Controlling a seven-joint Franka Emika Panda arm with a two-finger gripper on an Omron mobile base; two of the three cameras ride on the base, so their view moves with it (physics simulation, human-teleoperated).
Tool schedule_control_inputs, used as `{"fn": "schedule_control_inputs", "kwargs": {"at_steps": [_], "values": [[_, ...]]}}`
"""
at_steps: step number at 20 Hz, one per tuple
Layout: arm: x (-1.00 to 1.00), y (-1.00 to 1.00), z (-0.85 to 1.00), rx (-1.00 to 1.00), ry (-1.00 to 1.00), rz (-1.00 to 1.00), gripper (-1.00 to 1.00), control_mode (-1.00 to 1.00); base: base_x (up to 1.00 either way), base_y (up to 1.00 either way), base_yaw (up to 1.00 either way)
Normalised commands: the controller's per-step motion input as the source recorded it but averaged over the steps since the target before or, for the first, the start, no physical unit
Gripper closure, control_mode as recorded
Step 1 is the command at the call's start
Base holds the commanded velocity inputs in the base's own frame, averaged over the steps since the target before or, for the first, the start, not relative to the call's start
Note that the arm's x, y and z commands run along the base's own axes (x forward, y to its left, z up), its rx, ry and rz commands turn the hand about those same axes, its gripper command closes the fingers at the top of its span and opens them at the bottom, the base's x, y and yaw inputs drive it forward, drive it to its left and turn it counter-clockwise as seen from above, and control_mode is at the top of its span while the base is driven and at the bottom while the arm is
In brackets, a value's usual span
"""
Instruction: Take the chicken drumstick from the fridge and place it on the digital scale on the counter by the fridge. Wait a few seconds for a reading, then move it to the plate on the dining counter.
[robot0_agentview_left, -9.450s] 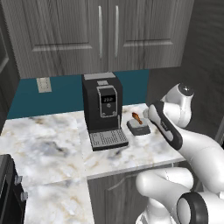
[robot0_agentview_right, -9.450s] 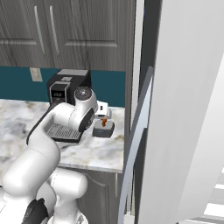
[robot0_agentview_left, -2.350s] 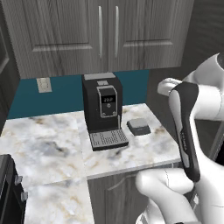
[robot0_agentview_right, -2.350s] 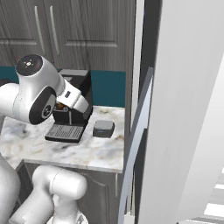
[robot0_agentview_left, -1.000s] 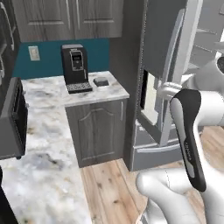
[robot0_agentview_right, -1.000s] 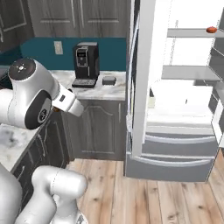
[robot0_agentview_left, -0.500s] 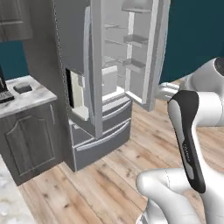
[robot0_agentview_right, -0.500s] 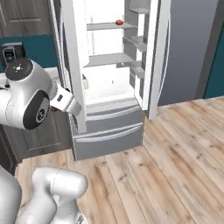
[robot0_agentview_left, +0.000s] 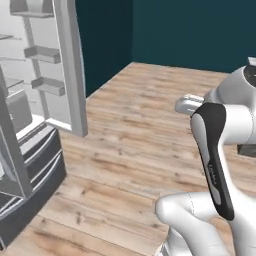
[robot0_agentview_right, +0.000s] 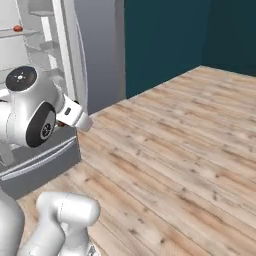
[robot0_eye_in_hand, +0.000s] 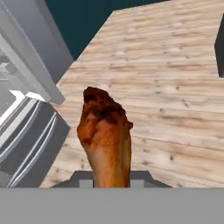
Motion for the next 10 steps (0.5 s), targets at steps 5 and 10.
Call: {"fn": "schedule_control_inputs", "kwargs": {"at_steps": [5,10], "values": [[0.0,0.0,0.0,0.0,0.0,0.0,1.0,1.0,0.04,-0.73,-0.75],[0.0,0.0,0.0,0.0,0.0,0.0,1.0,1.0,0.56,-0.49,-0.62]]}}
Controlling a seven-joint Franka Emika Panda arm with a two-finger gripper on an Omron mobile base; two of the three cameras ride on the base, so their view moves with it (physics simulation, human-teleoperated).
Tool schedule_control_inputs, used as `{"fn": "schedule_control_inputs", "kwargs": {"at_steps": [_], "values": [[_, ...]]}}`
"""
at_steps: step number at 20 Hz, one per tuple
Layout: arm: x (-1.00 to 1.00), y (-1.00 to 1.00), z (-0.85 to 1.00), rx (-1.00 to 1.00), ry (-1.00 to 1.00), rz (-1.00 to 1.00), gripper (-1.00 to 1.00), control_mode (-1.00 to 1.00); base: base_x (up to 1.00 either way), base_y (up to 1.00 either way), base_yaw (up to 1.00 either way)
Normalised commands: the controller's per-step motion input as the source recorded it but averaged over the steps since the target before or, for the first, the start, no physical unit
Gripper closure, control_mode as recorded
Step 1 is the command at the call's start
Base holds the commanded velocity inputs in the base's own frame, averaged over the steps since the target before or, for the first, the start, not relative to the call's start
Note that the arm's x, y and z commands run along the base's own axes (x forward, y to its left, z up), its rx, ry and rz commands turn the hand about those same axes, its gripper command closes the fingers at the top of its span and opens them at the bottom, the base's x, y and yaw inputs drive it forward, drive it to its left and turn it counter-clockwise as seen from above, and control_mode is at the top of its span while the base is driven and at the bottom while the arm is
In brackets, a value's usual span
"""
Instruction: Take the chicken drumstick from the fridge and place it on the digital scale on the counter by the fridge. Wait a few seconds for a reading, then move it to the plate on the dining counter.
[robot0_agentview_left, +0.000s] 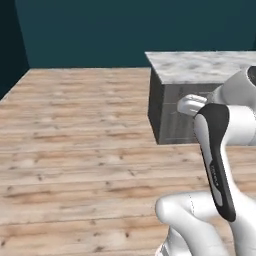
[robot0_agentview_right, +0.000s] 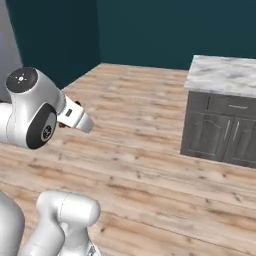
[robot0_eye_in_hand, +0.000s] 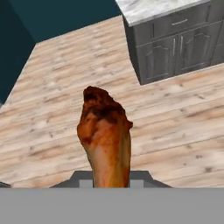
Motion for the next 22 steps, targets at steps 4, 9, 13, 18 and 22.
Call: {"fn": "schedule_control_inputs", "kwargs": {"at_steps": [4,9,13,18,22], "values": [[0.0,0.0,0.0,0.0,0.0,0.0,1.0,1.0,1.0,-0.12,-0.46],[0.0,0.0,0.0,0.0,0.0,0.0,1.0,1.0,1.0,0.0,-0.38],[0.0,0.0,0.0,0.0,0.0,0.0,1.0,1.0,1.0,0.04,-0.35],[0.0,0.0,0.0,0.0,0.0,0.0,1.0,1.0,1.0,0.09,-0.33],[0.0,0.0,0.0,0.0,0.0,0.0,1.0,1.0,1.0,0.39,-0.34]]}}
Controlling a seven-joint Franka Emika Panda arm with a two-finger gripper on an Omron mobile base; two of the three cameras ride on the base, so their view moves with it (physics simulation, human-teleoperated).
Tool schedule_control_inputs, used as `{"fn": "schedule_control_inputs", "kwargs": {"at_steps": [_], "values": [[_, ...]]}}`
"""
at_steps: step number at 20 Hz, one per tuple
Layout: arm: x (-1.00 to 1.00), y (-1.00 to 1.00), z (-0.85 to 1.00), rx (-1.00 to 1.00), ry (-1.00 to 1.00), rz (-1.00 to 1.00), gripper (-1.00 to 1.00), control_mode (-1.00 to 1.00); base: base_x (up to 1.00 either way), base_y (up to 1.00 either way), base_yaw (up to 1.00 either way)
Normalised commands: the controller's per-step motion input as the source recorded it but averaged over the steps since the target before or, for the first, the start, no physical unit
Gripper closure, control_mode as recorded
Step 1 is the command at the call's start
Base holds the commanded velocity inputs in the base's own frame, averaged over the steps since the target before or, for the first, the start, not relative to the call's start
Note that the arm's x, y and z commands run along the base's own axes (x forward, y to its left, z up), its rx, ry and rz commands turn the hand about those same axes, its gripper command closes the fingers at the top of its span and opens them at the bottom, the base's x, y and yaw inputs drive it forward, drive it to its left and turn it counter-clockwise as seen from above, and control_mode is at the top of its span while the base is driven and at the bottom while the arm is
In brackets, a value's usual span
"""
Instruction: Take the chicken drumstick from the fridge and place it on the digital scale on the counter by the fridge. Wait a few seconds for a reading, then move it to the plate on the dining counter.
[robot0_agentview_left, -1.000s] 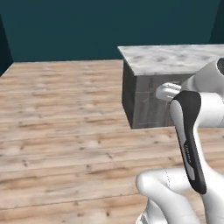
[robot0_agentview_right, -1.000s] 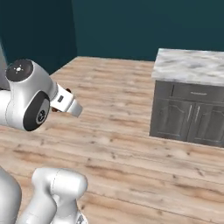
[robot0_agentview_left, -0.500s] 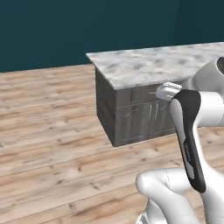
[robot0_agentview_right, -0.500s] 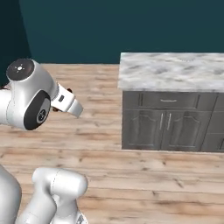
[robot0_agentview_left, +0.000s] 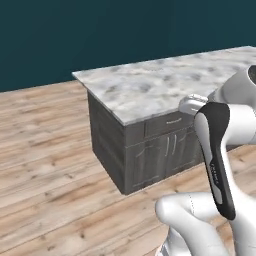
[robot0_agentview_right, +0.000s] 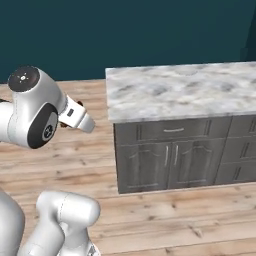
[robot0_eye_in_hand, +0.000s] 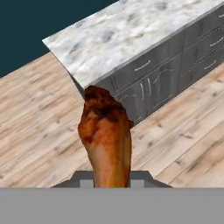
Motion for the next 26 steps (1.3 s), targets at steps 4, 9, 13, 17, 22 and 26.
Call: {"fn": "schedule_control_inputs", "kwargs": {"at_steps": [4,9,13,17,22,26], "values": [[0.0,0.0,0.0,0.0,0.0,0.0,1.0,1.0,1.0,0.69,-0.35],[0.0,0.0,0.0,0.0,0.0,0.0,1.0,1.0,1.0,0.73,-0.35],[0.0,0.0,0.0,0.0,0.0,0.0,1.0,1.0,0.99,0.76,-0.35],[0.0,0.0,0.0,0.0,0.0,0.0,1.0,1.0,0.72,0.92,-0.39],[0.0,0.0,0.0,0.0,0.0,0.0,1.0,1.0,0.38,1.0,-0.45],[0.0,0.0,0.0,0.0,0.0,0.0,1.0,1.0,0.13,1.0,-0.46]]}}
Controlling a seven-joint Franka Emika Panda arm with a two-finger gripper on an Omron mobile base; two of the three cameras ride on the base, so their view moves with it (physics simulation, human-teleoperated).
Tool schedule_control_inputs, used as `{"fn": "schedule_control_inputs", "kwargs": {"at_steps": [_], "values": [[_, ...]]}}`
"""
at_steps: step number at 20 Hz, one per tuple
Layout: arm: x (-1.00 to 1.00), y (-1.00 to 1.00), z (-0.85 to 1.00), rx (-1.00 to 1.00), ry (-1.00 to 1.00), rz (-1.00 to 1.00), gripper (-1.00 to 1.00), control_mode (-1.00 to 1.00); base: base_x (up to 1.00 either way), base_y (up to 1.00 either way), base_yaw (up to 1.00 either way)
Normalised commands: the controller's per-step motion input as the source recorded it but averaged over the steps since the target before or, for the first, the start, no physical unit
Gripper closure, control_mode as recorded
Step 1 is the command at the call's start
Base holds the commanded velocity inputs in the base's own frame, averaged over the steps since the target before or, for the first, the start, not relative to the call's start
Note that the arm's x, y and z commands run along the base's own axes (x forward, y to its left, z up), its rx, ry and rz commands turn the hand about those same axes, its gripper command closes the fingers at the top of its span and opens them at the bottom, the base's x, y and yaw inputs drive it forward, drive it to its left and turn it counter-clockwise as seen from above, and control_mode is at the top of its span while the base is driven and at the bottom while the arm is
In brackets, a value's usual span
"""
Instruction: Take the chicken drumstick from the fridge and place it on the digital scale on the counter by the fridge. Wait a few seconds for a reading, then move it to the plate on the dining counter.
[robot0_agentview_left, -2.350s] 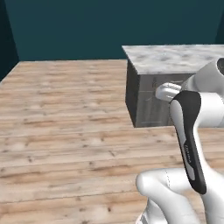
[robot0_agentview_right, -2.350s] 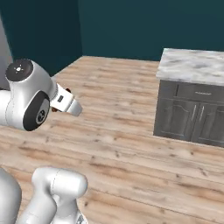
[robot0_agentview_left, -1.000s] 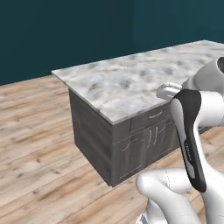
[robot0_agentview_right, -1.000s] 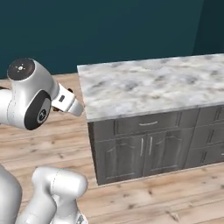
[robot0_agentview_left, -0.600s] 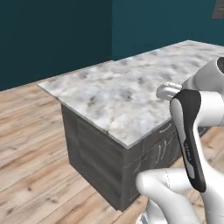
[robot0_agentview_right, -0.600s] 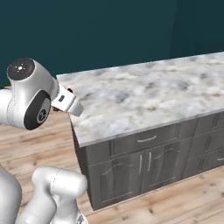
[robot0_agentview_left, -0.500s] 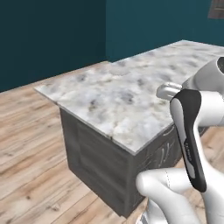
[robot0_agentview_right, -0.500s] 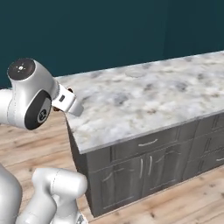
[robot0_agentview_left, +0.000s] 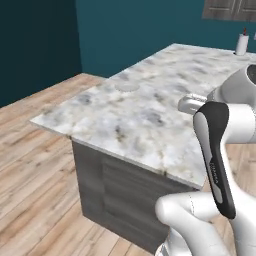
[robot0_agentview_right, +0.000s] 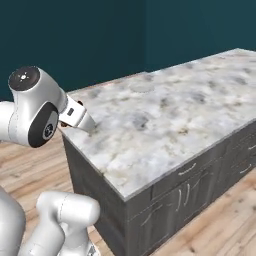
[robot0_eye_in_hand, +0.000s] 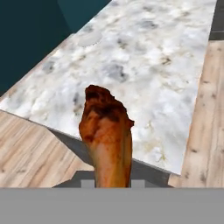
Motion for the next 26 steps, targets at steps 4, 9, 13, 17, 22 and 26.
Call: {"fn": "schedule_control_inputs", "kwargs": {"at_steps": [4,9,13,17,22,26], "values": [[0.0,0.0,0.0,0.0,0.0,0.0,1.0,1.0,0.01,1.0,-0.46],[0.0,0.0,0.0,0.0,0.0,0.0,1.0,1.0,0.0,1.0,-0.46],[0.0,0.0,0.0,0.0,0.0,0.0,1.0,1.0,0.0,1.0,-0.48],[0.0,0.0,0.0,0.0,0.0,0.0,1.0,1.0,0.0,1.0,-0.48],[0.0,0.0,0.0,0.0,0.0,0.0,1.0,1.0,0.0,1.0,-0.49],[0.0,0.0,0.0,0.0,0.0,0.0,1.0,1.0,-0.02,1.0,-0.49]]}}
